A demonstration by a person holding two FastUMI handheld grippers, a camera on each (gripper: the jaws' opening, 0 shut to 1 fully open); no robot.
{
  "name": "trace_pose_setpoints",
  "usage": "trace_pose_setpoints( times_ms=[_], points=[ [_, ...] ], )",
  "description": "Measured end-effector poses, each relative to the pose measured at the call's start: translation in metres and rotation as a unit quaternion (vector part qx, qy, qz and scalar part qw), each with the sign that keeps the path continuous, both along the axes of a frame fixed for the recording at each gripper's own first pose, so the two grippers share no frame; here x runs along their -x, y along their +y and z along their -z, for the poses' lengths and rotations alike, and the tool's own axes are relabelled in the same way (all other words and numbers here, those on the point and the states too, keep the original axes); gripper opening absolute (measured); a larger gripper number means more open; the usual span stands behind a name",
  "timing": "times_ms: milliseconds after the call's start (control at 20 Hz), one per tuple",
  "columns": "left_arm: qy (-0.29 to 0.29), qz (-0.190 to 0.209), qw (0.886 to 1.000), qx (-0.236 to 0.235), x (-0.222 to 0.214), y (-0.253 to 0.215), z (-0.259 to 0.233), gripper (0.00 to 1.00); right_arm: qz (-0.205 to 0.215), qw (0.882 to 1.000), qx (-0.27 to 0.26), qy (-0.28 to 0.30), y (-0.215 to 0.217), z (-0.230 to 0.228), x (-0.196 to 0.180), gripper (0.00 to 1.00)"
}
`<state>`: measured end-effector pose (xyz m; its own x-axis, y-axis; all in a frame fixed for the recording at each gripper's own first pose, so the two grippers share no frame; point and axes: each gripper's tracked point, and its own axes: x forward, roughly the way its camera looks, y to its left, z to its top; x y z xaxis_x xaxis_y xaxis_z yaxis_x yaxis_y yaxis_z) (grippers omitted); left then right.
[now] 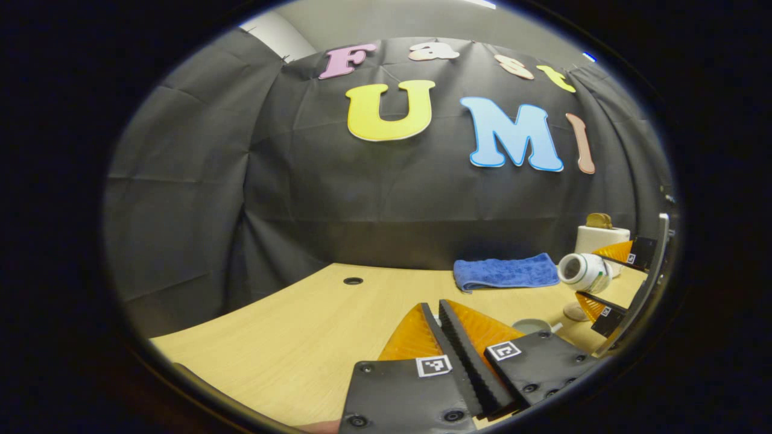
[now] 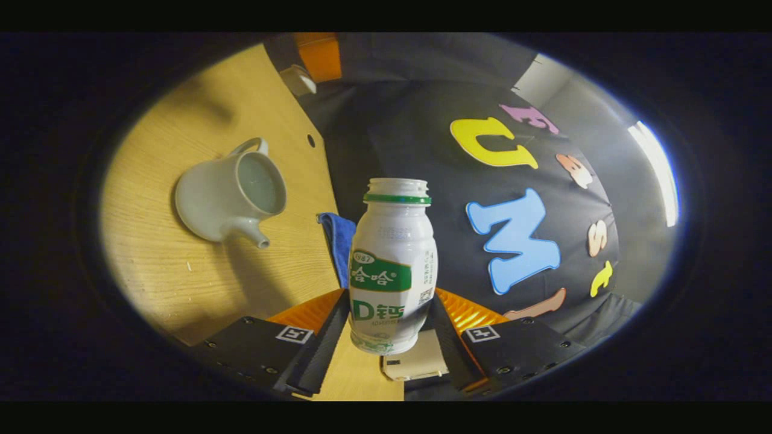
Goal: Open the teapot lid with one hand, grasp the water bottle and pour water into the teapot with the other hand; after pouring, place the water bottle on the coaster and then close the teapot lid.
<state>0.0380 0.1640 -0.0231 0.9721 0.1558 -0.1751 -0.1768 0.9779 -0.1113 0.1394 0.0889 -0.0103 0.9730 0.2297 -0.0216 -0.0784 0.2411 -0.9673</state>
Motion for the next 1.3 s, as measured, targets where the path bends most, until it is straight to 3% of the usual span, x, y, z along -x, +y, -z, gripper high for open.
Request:
trace_pose_setpoints(
  times_ms=[700,1000,1050,1300],
  points=[
    [0.003,0.002,1.0,-0.009,-0.003,0.0,0.005,0.09,-0.016,0.991,0.124,-0.049,0.006,-0.004,-0.005,0.76],
    [0.005,0.006,1.0,-0.011,-0.004,0.0,0.007,0.09,-0.022,0.987,0.151,-0.058,0.007,-0.007,-0.006,0.76],
    [0.006,0.006,1.0,-0.012,-0.004,0.0,0.008,1.0,-0.023,0.986,0.153,-0.058,0.006,-0.007,-0.005,0.74],
    [0.007,0.01,1.0,-0.012,-0.005,0.0,0.009,1.0,-0.028,0.981,0.176,-0.074,0.008,-0.011,-0.005,0.76]
  ],
)
